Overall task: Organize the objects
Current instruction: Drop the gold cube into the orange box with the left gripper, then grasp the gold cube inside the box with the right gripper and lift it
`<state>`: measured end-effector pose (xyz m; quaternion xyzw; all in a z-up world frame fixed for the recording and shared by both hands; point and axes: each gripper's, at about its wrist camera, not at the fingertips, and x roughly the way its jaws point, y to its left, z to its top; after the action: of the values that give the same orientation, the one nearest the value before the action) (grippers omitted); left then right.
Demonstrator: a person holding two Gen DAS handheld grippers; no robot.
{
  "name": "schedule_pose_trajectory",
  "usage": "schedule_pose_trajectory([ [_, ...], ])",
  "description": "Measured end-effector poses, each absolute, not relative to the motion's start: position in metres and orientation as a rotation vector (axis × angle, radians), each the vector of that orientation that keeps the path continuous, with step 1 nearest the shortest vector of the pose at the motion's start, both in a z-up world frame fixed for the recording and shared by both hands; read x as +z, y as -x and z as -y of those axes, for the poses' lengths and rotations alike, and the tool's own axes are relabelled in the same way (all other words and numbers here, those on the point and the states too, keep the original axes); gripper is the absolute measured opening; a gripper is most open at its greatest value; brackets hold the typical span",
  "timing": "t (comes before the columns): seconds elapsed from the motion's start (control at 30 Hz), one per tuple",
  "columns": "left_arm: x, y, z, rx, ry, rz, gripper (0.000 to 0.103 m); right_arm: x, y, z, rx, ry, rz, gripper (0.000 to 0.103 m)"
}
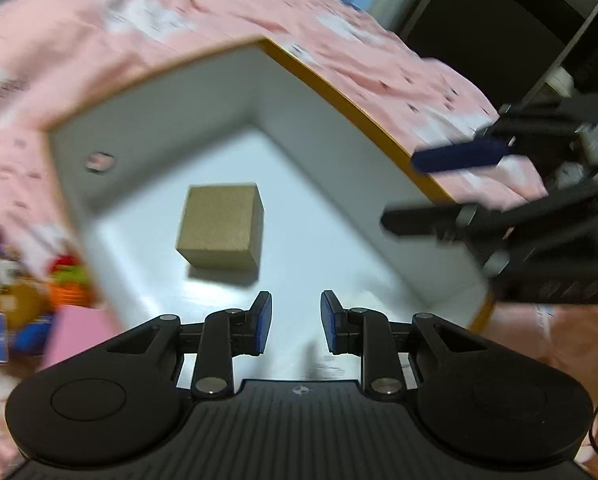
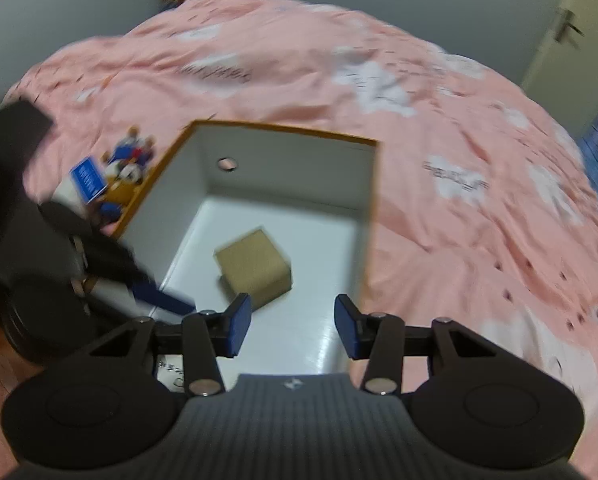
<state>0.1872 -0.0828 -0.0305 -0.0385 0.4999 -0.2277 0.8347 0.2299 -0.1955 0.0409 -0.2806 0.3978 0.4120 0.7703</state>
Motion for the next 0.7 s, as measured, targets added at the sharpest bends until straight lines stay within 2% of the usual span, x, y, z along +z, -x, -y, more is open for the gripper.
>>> schedule_pose_trajectory([
  [0.2,-0.016,-0.18,0.037,-0.382,0.194,-0.974,0.031,0.009,-0.232,0.147,0.986,0.77,-0.885,0.057],
  [0.33,-0.011,-0.178,0.019,-0.342,0.254,-0.906,0.032,-0.018,-0.237,0.117,1.059,0.841,-0.863,0.075],
  [0.47,-0.008,-0.177,0.01,-0.292,0.268,-0.872,0.035,-0.044,-0.239,0.09,1.111,0.932,-0.845,0.075],
  [0.7,-0.011,-0.175,-0.007,-0.242,0.342,-0.863,0.036,-0.072,-0.249,0.061,1.145,0.93,-0.879,0.075],
])
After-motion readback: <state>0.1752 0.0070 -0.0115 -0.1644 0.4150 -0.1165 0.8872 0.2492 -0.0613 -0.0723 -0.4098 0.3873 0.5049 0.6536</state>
